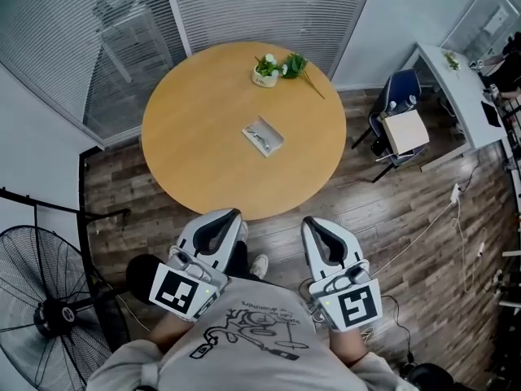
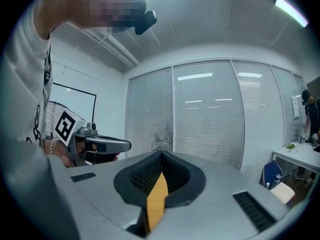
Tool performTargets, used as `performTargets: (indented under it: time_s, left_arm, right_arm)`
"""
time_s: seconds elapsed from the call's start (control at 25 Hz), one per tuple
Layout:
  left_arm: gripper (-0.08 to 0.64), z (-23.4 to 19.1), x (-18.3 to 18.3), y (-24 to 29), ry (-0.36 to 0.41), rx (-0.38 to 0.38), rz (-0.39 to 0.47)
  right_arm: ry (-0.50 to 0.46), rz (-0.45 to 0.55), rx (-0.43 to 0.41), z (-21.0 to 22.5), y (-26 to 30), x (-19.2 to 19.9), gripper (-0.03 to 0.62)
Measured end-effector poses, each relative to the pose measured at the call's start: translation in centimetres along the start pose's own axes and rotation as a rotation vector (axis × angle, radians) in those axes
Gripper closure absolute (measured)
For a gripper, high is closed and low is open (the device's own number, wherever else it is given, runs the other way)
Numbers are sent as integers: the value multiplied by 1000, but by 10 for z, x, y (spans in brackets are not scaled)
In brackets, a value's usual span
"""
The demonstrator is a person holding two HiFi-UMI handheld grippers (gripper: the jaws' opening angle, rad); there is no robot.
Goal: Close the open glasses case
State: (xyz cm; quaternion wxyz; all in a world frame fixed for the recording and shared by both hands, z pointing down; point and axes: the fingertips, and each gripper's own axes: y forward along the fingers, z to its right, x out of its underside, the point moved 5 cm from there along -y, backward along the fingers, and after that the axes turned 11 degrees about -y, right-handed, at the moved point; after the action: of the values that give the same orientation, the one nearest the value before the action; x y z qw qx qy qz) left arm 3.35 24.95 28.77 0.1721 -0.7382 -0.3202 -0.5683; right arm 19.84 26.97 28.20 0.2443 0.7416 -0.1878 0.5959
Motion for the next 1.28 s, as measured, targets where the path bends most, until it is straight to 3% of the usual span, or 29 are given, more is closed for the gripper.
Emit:
performTargets:
  time_s: [0.2, 1.28]
  left_arm:
    - [541, -8, -2, 10, 3, 5, 4]
    - [541, -68, -31, 81, -16, 16, 23]
  right_arm:
    - [43, 66, 48, 10, 14, -6, 584]
    - [27, 64, 49, 64, 92, -15, 584]
